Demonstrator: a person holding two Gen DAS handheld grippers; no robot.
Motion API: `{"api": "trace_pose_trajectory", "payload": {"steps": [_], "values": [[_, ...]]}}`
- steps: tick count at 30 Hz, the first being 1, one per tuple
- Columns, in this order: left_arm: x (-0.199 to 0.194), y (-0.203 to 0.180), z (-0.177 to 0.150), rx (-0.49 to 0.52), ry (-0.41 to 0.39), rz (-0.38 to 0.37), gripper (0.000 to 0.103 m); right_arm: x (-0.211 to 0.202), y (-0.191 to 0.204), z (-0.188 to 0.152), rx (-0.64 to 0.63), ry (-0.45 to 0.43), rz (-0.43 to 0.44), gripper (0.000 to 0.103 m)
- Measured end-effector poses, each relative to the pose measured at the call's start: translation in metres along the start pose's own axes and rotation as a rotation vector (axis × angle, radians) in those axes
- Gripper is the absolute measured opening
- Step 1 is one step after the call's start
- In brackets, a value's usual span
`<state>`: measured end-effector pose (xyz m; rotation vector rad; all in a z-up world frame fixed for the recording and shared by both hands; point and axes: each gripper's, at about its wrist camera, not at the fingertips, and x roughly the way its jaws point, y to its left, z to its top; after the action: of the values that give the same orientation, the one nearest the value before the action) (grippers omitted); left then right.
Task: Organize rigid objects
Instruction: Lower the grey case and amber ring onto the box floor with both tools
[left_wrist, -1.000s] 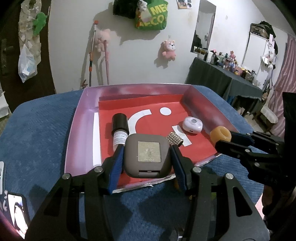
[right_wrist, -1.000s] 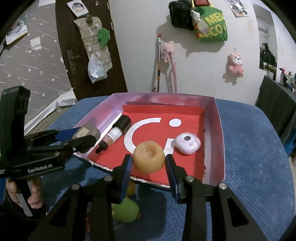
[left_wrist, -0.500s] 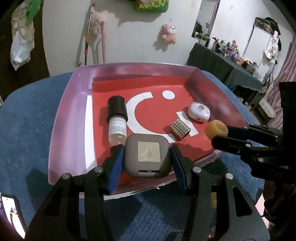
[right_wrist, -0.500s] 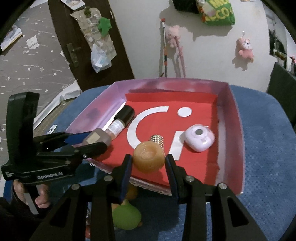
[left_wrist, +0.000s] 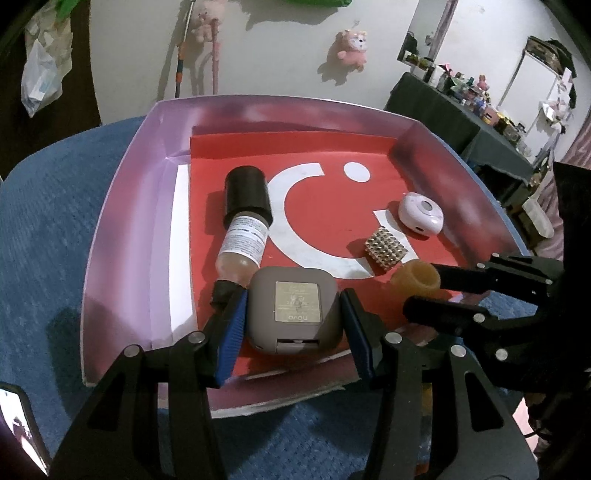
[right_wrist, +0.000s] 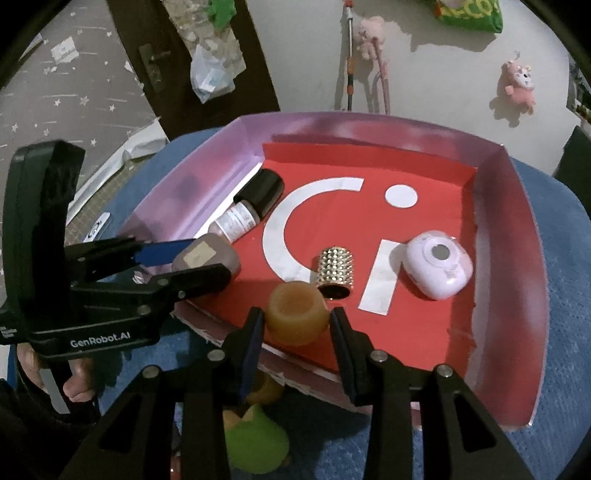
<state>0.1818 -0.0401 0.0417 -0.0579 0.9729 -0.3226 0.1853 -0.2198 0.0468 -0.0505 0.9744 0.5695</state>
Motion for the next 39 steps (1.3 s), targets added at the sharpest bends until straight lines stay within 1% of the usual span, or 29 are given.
{"api": "trace_pose_trajectory", "payload": {"steps": [9, 13, 18, 23, 29, 32, 39], "values": [[0.016, 0.008, 0.007, -0.028, 0.022, 0.01, 0.048, 0.014, -0.008, 0.001, 0.034, 0.018, -0.003, 0.04], [0.022, 0.011, 0.009, -0.043, 0.023, 0.018, 0.048, 0.016, -0.013, 0.002, 0.048, 0.009, -0.023, 0.04], [0.027, 0.013, 0.015, -0.048, 0.005, 0.04, 0.048, 0.02, -0.021, 0.005, 0.063, -0.006, -0.054, 0.04], [0.029, 0.014, 0.017, -0.049, -0.015, 0.062, 0.048, 0.02, -0.025, 0.007, 0.07, -0.038, -0.109, 0.04], [0.032, 0.016, 0.019, -0.059, -0.018, 0.066, 0.048, 0.019, -0.035, 0.011, 0.093, -0.062, -0.152, 0.04], [0.033, 0.014, 0.019, -0.05, -0.017, 0.078, 0.048, 0.02, -0.036, 0.012, 0.096, -0.062, -0.156, 0.04], [0.034, 0.012, 0.018, -0.051, -0.016, 0.078, 0.048, 0.023, -0.033, 0.013, 0.092, -0.057, -0.16, 0.04]]}}
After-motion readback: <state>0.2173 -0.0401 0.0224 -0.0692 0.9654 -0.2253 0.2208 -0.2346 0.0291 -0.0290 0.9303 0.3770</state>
